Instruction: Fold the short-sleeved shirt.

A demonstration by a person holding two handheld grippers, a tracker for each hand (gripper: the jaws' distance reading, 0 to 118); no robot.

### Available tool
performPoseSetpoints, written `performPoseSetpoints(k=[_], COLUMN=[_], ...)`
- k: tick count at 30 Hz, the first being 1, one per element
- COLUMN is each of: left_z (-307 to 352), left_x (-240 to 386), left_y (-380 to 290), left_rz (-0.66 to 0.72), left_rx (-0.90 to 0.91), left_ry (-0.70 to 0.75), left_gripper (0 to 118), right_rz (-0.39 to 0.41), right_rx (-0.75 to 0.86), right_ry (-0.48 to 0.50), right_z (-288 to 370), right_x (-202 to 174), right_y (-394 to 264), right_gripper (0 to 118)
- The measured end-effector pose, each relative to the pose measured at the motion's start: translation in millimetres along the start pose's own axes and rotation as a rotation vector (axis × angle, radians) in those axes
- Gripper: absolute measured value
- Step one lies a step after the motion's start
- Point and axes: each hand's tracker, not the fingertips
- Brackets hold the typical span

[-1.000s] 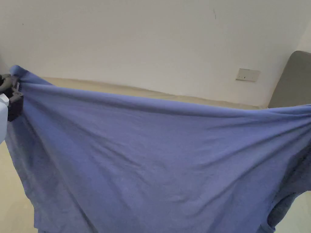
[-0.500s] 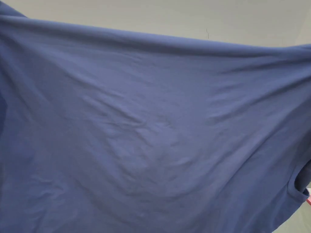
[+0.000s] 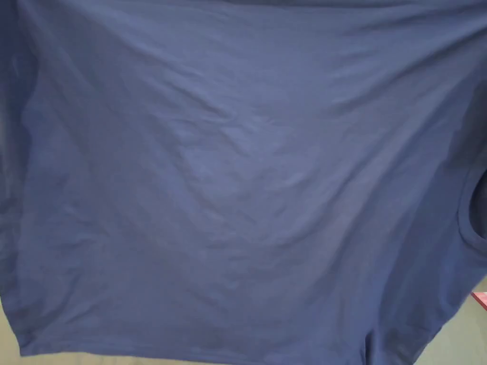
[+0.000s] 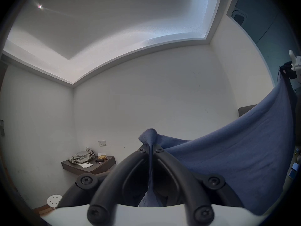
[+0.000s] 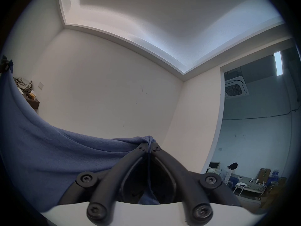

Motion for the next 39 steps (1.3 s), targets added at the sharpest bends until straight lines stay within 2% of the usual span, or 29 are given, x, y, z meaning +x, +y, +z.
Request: performPoseSetpoints(k=[6,15,20,24,28,31,34,39], left_z=[-70.3,-152.2,-189.5,-213.0,-227.7,-224.0,-216.8,-177.2], left_x=[13.3,35.9,45.0,57.5,70.8,81.6,91.3,105.8], left_y=[-0.6,-20.5,-38.2,-58.9,-91.7,-128.7,-176.9,-260.5], left_rz=[0.003,-0.003,0.008,0.000,0.007,-0.002,-0.024,-0.011], left_rx=[-0.055,-0.109,-0.141,-0.168,-0.215,-0.268,-0.316,-0.472], left_ry=[0.006,0.021,0.029,0.033,0.019,-0.019,-0.035,-0.089], left_gripper=[1,1,1,1,1,1,1,1], right_rz=[0.066,0.037,0.069,0.049,0.008,0.011,-0.047,-0.019], right_rx=[-0.030,-0.110,-0.112,-0.141,-0.209,-0.257,-0.325,-0.457], right_ry=[0.000,0.006,-0.002,0.013,0.056,0.088,0.141,0.239], right_z=[-62.7,-155.9,-181.2,-202.4,-210.3,-204.8,-182.3,-123.2], right_x=[-28.8,-63.7,-85.3,-99.4,-113.9,-125.7,-140.7,-169.0], right_y=[-13.0,-23.0,-30.6,-50.5,-84.8,-121.5,-170.6,-257.4], right_gripper=[4,4,4,4,4,4,4,4])
